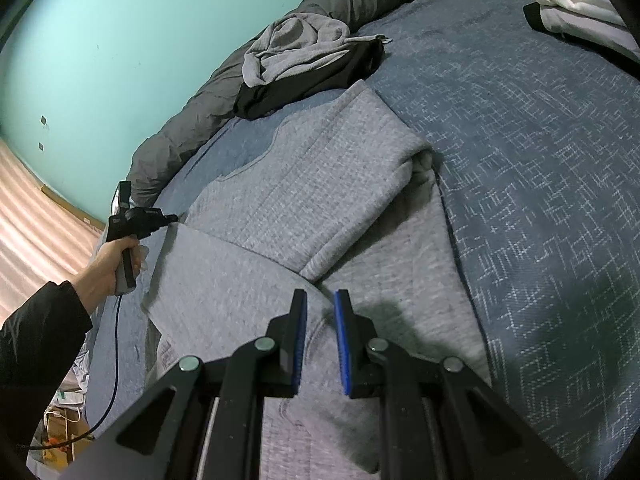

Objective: Fold clothes

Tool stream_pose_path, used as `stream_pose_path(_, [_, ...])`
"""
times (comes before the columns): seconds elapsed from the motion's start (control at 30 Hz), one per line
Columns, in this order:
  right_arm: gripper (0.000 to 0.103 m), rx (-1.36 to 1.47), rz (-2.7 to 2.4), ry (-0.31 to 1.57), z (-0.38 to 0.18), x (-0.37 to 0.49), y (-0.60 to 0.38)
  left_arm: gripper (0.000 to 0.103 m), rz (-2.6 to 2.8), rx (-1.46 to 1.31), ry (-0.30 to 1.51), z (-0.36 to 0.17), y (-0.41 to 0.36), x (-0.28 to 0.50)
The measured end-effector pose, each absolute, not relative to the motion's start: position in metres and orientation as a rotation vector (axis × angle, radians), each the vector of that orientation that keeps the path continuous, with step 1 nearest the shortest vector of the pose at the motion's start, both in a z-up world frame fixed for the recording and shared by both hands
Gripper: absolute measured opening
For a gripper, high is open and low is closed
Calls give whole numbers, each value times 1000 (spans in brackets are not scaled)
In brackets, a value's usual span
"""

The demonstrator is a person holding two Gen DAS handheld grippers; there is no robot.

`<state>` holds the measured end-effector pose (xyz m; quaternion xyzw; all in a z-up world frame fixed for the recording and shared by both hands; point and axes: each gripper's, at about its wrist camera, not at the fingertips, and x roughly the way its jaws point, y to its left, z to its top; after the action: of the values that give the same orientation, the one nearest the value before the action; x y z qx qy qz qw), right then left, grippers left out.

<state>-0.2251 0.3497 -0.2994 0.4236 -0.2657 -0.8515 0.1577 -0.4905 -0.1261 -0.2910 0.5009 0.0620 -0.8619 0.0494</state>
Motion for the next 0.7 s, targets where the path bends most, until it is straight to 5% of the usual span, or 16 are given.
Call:
stream_pose_path(0.17, [13,1218,-2428,-757,-301,-225,348,11,-2673,1570,329,-290,-132,-487])
stream_pose_path(0.23, [13,1216,-2426,-764,-301,-224,348,25,-2671,1575,328,-290,-132,-485])
stream_pose_path(0.27, [13,1215,-2426,-764,-300,-224,348,46,-2680,1576,338,-290,-130,-483])
stream_pose_path(0.3, [13,1213,-2426,-764,-300,-223,347,54,-2689,1577,361,-291,-130,-482])
stream_pose_path(0.47, [13,1211,-2424,-763,-298,-223,346,52,-2687,1615,397,-301,-127,-477])
stream_pose_path(0.57, [13,1216,-2422,-766,-299,-224,346,13,-2666,1623,377,-305,-128,-473])
stream_pose_path(0.7, [13,1217,-2423,-770,-299,-224,347,10,-2664,1583,279,-303,-128,-472])
